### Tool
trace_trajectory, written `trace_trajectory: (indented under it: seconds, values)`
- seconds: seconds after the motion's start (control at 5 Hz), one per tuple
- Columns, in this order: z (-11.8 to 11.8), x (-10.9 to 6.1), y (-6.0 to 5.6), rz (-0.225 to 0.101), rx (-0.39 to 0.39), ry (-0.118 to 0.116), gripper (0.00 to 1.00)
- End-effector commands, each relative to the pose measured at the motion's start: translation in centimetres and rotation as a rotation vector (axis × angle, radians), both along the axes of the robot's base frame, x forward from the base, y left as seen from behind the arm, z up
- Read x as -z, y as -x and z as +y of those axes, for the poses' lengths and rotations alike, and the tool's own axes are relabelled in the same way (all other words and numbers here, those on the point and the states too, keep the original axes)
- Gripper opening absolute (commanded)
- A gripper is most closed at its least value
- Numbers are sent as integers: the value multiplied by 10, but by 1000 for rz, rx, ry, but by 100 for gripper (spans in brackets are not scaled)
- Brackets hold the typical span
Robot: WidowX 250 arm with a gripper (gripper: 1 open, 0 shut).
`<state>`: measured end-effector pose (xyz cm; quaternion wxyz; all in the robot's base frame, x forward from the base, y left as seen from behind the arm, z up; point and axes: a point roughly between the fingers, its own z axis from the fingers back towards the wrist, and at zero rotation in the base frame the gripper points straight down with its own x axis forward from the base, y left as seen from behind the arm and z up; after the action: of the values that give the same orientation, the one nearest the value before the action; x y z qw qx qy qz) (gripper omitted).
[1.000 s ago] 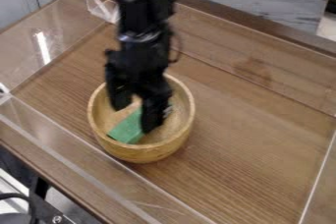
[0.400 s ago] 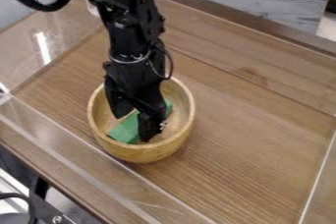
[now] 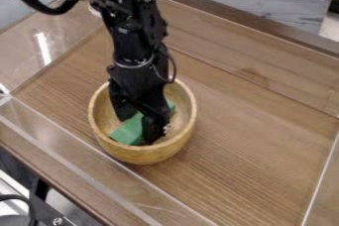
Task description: Remove the green block from inside the brown bowl and put it on the table
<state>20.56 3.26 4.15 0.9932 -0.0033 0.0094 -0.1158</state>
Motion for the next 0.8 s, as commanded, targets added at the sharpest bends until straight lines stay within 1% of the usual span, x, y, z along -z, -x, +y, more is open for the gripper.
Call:
trace_trajectory:
  seconds: [0.0,0.6]
  values:
    - [3,-2,-7,-30,-10,1,0]
    - [-4,-14,0,13,-35,37,0]
